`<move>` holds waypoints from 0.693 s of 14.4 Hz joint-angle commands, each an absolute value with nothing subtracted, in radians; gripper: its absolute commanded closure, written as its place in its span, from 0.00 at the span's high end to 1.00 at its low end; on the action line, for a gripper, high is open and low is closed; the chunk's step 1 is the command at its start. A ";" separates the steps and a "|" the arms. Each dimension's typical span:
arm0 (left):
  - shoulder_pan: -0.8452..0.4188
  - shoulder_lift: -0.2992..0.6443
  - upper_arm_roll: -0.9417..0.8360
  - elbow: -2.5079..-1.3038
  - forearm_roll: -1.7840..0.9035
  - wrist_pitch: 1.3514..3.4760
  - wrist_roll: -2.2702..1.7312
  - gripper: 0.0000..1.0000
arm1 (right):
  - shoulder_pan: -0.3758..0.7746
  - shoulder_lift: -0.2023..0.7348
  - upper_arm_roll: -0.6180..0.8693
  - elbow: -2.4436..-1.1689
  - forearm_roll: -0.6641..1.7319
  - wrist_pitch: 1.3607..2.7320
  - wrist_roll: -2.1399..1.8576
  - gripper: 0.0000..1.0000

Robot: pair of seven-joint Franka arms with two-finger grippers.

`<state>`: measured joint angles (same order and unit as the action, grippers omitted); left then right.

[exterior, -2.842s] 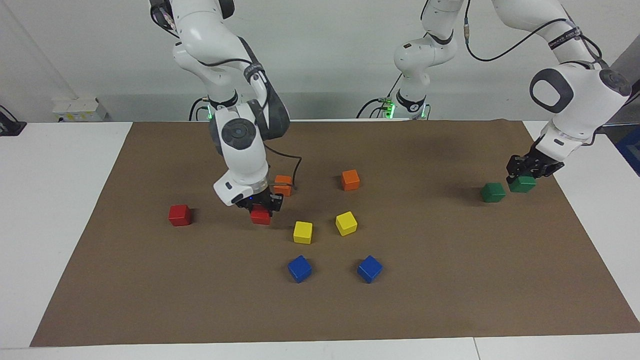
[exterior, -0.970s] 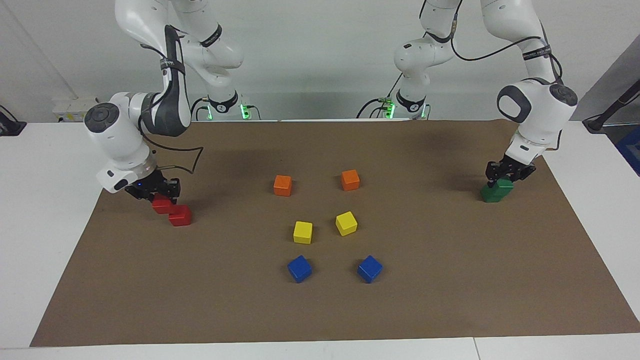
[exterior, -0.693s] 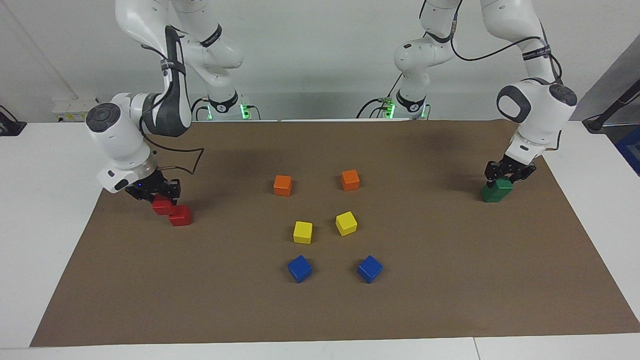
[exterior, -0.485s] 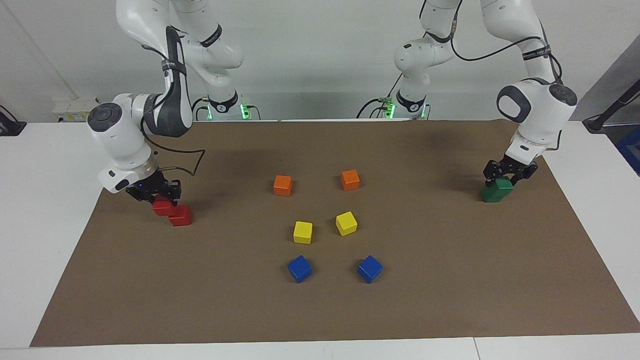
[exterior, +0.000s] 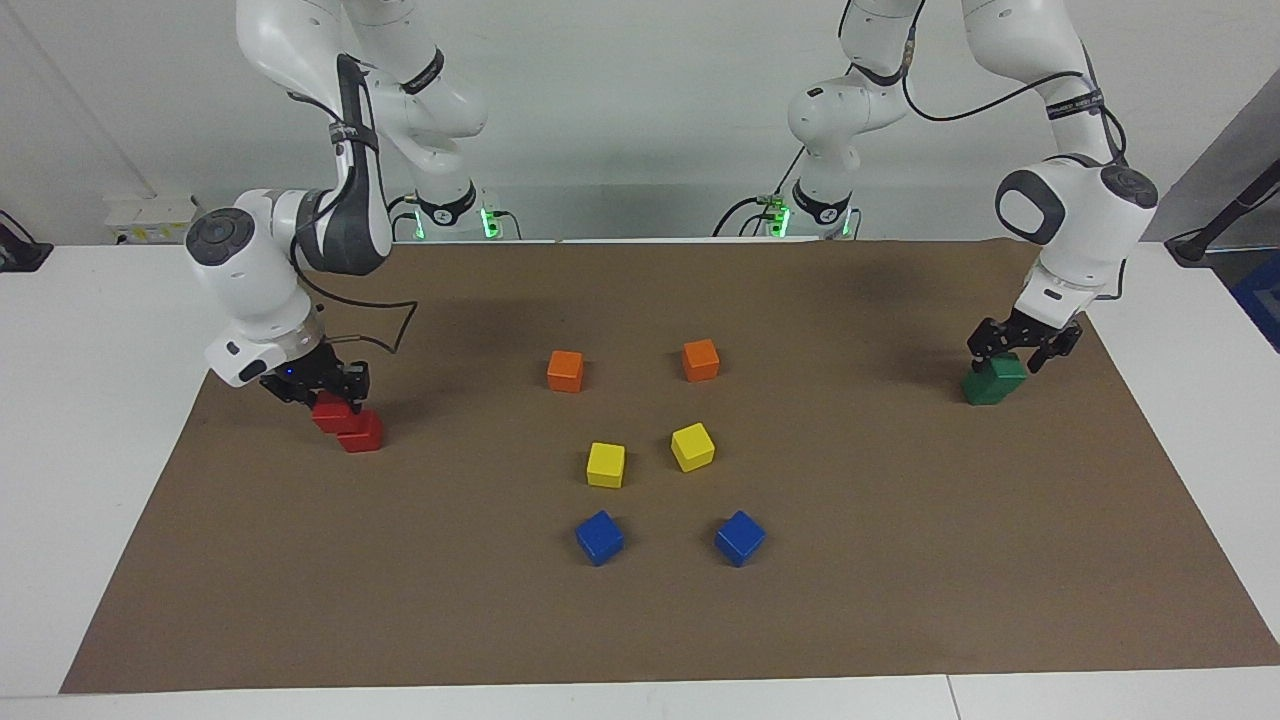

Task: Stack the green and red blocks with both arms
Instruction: 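Open the left gripper and withdraw it from the green stack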

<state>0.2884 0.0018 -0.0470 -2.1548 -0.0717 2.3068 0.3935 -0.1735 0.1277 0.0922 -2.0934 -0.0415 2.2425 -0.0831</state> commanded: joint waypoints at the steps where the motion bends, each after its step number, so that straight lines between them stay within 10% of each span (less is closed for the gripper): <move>1: 0.282 0.011 -0.051 -2.008 -0.086 2.169 0.402 1.00 | -0.176 0.097 0.097 -2.132 -0.049 2.261 -0.063 0.00; 10: 0.199 -0.008 -0.060 -1.734 -0.066 1.824 0.213 1.00 | -0.178 0.103 0.097 -2.132 -0.049 2.278 -0.067 0.00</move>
